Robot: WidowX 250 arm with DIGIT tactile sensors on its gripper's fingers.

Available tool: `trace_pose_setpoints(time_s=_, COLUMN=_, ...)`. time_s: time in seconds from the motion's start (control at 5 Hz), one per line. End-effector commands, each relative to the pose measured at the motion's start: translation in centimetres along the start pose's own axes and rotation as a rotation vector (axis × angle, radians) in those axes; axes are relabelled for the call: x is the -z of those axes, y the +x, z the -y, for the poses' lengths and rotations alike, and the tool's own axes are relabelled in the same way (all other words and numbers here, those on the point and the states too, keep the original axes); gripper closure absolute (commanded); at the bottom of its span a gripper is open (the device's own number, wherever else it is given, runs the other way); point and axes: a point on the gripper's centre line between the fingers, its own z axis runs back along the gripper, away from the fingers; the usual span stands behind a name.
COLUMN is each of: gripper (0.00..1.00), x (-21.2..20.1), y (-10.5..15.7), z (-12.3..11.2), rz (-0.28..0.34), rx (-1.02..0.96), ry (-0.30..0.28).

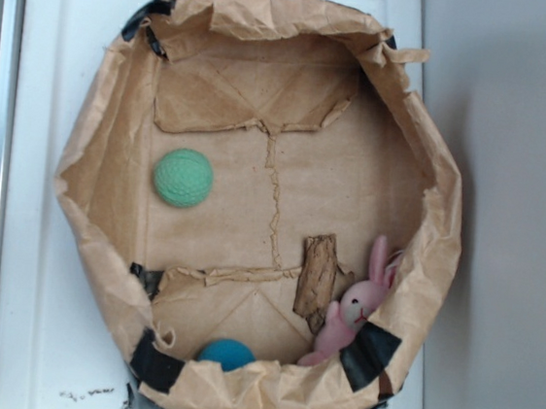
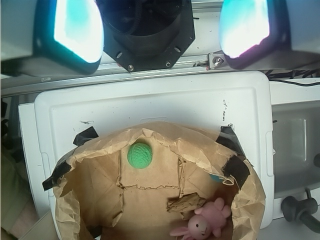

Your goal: Grab the wood chip.

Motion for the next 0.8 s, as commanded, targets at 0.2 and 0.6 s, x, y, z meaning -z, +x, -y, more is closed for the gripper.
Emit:
trace_pose_setpoints(time_s=0.2, gripper=0.0, x=0.2, y=4.5, z=1.1, rz=-0.006, rx=-0.075, ry=-0.035)
trace_pose_setpoints(time_s=0.6, gripper=0.0, x=0.8, y=6.6, z=1.5, rz=0.061, rx=-0.422, ry=-0.052)
